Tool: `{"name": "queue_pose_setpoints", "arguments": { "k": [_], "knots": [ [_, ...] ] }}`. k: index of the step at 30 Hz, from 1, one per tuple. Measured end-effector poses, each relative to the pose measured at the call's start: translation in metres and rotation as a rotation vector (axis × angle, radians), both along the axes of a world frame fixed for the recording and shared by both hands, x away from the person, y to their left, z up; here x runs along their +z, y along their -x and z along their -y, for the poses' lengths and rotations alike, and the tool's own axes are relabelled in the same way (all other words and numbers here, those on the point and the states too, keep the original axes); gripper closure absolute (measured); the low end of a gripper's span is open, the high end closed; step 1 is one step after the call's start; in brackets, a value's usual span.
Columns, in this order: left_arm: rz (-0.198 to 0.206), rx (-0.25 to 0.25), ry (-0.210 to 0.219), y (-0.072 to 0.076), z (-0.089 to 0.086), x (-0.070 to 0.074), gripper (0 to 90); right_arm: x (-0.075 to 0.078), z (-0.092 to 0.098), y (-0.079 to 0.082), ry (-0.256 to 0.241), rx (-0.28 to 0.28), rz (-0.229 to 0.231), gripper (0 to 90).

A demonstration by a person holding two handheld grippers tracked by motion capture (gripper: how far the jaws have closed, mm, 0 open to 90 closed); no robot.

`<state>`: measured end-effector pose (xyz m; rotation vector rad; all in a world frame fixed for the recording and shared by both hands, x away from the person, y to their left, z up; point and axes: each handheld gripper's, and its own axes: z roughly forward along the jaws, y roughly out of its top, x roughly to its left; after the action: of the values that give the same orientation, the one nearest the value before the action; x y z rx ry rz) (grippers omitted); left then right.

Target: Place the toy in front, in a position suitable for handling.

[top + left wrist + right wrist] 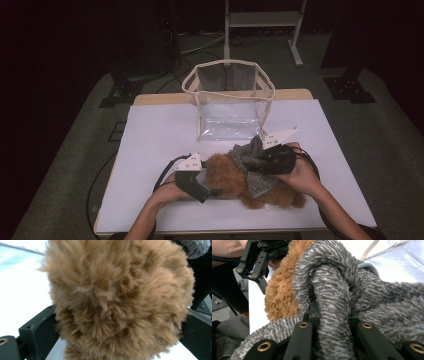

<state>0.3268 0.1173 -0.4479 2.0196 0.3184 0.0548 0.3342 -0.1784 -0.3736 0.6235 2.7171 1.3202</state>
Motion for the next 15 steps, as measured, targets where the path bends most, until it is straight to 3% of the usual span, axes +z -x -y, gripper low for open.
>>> {"name": "queue_pose_setpoints", "arguments": {
  "k": [3, 6, 10, 15],
  "knots": [
    [-0.045, 0.003, 0.003, -0.001, 0.002, -0.002, 0.7, 0.000, 0.000, 0.001, 0.004, 0.003, -0.001, 74.5],
    [-0.056, 0.002, 0.005, -0.001, 0.004, -0.003, 1.0, 0.000, 0.000, 0.001, 0.001, 0.002, -0.006, 74.5],
    [-0.027, 0.023, 0.021, 0.002, 0.004, 0.003, 19.6, 0.000, 0.000, 0.002, 0.000, -0.005, -0.017, 74.6],
    [0.017, 0.050, 0.050, 0.003, 0.003, 0.014, 28.0, 0.006, 0.001, 0.002, -0.032, -0.034, -0.019, 74.7]
  ]
}}
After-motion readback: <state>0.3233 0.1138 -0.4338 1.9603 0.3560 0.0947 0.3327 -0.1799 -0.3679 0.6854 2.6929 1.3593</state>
